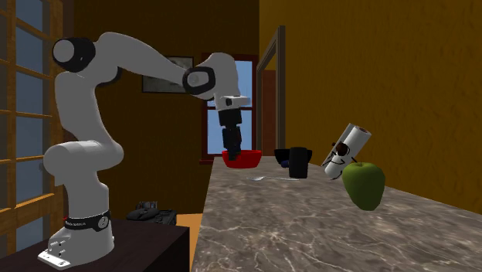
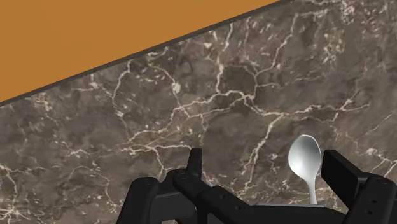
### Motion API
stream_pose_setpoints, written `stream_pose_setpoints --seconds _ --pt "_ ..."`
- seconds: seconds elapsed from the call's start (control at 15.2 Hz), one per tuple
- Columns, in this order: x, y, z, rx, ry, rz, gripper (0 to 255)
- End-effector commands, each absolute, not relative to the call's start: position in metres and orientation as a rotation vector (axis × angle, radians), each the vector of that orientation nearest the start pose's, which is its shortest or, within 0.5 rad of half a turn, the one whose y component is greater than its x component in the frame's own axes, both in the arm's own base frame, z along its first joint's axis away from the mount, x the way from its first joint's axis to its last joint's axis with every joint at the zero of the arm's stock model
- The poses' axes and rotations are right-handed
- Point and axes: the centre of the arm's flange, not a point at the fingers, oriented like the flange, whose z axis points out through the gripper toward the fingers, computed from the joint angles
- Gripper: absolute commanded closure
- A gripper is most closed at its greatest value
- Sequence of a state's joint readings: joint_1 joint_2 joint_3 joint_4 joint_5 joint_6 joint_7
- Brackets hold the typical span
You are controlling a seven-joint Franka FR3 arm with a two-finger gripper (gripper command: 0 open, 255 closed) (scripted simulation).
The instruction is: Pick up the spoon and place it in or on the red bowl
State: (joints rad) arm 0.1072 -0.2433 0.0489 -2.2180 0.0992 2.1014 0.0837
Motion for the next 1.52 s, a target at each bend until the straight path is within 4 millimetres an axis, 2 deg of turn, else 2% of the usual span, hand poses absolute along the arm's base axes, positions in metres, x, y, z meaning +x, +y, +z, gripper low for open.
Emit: stream_pose_setpoints --seconds 0.0,0.73,1.19,1.45 --pt "0.500 0.099 0.481 -3.035 -0.065 -0.203 0" --pt "0.592 0.181 0.445 -2.982 -0.190 -0.325 0" --pt "0.600 0.187 0.410 -2.982 -0.190 -0.325 0" --pt "0.601 0.187 0.407 -2.982 -0.190 -0.325 0"
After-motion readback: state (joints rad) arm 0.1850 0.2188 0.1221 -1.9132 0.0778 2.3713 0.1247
